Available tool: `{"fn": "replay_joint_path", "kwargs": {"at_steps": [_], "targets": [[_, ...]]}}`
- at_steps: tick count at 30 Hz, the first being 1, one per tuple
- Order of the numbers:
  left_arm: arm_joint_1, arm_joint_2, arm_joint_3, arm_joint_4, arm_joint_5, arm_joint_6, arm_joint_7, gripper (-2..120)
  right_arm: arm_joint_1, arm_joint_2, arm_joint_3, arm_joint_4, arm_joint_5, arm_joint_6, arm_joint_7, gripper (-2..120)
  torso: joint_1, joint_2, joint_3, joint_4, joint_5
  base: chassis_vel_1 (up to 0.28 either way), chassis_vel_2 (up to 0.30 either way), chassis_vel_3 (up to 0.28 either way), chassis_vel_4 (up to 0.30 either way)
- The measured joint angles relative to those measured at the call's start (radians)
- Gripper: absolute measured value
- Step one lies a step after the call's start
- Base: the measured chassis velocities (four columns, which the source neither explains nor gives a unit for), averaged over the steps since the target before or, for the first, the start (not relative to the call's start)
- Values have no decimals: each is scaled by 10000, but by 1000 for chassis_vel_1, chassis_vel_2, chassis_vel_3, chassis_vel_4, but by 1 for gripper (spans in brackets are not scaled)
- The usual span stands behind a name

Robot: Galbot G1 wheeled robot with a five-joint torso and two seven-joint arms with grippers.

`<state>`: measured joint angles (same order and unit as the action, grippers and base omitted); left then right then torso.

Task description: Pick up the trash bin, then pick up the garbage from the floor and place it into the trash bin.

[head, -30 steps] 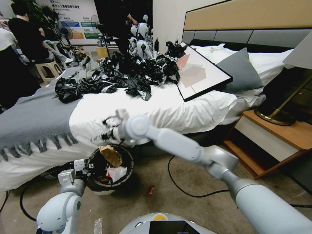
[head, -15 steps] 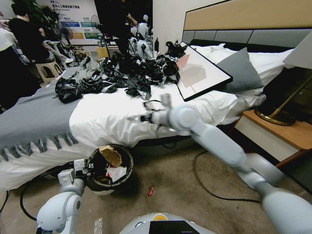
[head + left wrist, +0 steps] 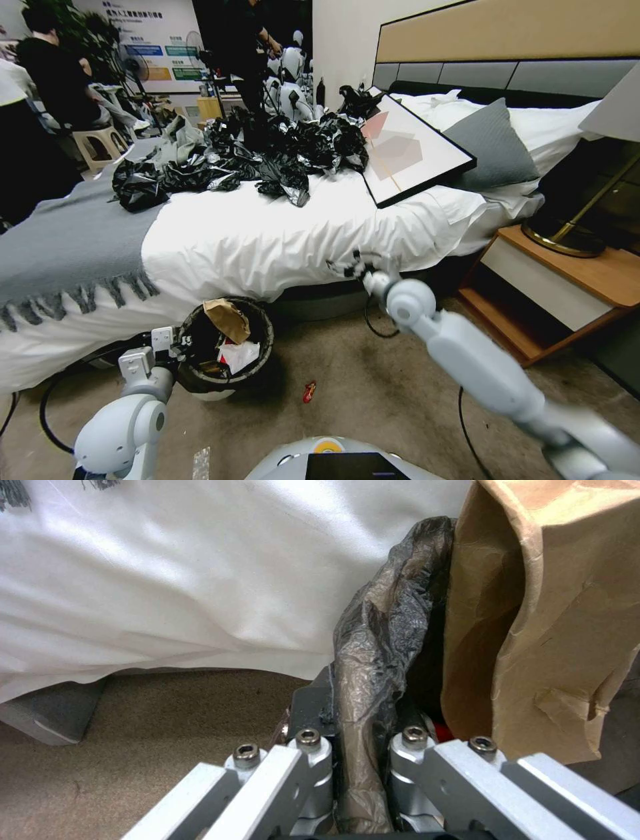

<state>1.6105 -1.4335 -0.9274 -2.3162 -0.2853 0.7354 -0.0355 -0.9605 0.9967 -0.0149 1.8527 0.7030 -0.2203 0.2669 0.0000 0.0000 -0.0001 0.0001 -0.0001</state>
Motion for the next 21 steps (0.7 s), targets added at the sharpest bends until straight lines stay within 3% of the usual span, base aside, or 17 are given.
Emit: {"fn": "replay_joint_path", "kwargs": {"at_steps": [9, 13, 17, 21], "targets": [[32, 0, -24, 35, -4, 0, 3, 3, -742, 426, 202, -579, -2018, 1236, -246, 100, -1, 0, 0, 0, -2, 0, 0, 0, 0], [44, -4, 6, 56, 29, 0, 6, 3, -1078, 527, -396, -783, -2191, 569, 116, 100, 0, 0, 0, 2, 0, 0, 0, 0, 0], [60, -10, 13, 86, 86, 0, 6, 3, -706, 563, -1347, -1082, -1154, -495, 688, 100, 0, 0, 1, -1, 0, 0, 0, 0, 0], [70, -19, 15, 117, 116, 0, 8, 3, -210, 715, -1973, -1684, -492, -929, 921, 100, 0, 0, 1, 0, 0, 0, 0, 0, 0]]}}
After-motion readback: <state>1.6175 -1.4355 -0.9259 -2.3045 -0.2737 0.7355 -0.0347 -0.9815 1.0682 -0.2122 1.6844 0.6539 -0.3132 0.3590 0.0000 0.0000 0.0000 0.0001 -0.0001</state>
